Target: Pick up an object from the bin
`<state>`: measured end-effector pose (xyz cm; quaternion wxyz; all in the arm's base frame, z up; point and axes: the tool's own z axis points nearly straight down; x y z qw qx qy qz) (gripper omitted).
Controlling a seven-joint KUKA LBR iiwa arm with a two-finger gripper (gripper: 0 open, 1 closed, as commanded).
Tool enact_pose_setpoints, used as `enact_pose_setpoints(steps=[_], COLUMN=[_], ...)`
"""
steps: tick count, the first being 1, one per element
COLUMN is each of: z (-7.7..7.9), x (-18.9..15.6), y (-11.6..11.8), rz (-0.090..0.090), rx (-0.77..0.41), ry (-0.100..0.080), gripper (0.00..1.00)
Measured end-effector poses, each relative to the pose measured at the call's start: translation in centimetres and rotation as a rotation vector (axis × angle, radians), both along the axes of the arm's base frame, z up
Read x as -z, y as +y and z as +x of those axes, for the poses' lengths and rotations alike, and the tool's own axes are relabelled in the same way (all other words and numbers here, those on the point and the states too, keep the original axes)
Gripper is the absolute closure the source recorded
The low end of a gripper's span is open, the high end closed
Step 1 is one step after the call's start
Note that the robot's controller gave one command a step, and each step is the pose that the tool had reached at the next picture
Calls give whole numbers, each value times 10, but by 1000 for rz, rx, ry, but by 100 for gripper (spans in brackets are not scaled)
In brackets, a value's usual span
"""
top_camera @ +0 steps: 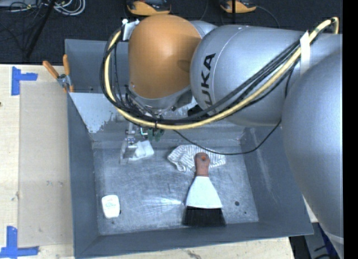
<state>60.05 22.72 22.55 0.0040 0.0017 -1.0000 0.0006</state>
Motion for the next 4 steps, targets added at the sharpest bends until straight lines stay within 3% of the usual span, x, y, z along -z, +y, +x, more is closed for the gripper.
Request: enact_pose_setpoints(steps=[1,2,3,4], z=[2,7,14,18], x=[-5,57,72,58], y=[-1,-28,-77,-113], rz=[1,3,2,2], rx=[5,-43,-185,-180], ry=[-7,-12,-1,-10], gripper=[0,0,0,0])
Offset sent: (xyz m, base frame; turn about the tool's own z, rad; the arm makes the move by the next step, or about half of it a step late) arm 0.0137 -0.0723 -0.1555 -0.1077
